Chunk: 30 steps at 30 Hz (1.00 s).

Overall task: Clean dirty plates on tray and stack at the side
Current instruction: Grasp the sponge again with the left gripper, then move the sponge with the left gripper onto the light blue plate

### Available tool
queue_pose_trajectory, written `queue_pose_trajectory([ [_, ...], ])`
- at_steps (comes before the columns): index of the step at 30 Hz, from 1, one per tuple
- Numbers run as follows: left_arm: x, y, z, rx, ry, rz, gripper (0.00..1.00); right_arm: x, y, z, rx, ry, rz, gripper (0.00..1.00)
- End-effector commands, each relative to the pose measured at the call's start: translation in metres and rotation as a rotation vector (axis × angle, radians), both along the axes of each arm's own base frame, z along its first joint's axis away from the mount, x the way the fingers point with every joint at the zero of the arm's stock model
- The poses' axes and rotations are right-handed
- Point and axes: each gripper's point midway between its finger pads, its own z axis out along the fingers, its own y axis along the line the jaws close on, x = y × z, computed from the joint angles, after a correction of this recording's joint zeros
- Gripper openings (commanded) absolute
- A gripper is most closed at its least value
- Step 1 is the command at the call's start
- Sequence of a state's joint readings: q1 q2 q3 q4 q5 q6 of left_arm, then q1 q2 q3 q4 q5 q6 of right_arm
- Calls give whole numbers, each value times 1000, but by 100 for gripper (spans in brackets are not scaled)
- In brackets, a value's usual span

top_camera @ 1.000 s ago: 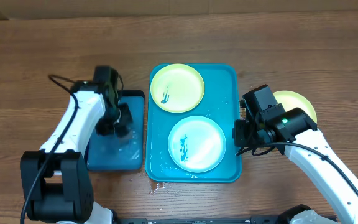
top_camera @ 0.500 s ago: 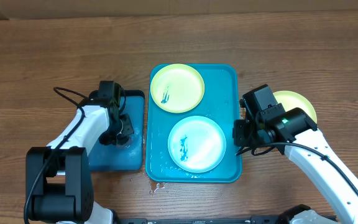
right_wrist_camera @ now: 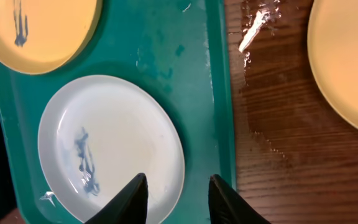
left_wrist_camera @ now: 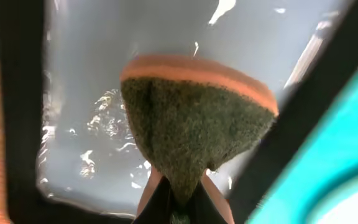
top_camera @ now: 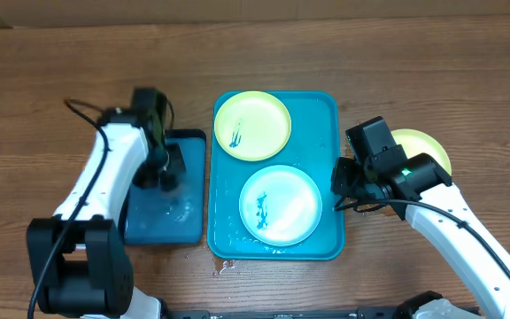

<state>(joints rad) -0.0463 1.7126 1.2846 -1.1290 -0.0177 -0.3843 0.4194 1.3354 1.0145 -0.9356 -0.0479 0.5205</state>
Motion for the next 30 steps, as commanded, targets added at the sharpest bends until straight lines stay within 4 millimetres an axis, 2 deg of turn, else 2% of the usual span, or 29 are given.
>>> queue_pose_trajectory([
  [1,20,-15,42,-39,-97,-56,4,4,0,-2,-35,-19,98,34],
  [5,28,-53,62,-108,-147,-157,4,-3,11,-25,-17,13,243,36],
  [10,26,-97,63,-124,-177,-258,4,-6,25,-66,24,87,320,35],
  [14,25,-130,65,-147,-211,-291,4,-5,20,-98,-17,146,300,27],
  [16,23,-141,63,-158,-217,-287,4,-6,20,-107,-23,169,299,26],
  [17,21,-148,61,-165,-217,-281,4,-7,19,-111,-26,182,299,24],
  [19,15,-163,53,-175,-217,-298,4,-8,18,-119,-34,204,298,11],
  [22,2,-185,35,-203,-207,-312,4,-10,17,-127,-36,235,254,4],
  [25,-12,-206,16,-253,-194,-332,4,-9,17,-128,-34,244,215,4],
  [30,-25,-233,-18,-342,-157,-279,4,-9,17,-128,-30,250,190,4],
])
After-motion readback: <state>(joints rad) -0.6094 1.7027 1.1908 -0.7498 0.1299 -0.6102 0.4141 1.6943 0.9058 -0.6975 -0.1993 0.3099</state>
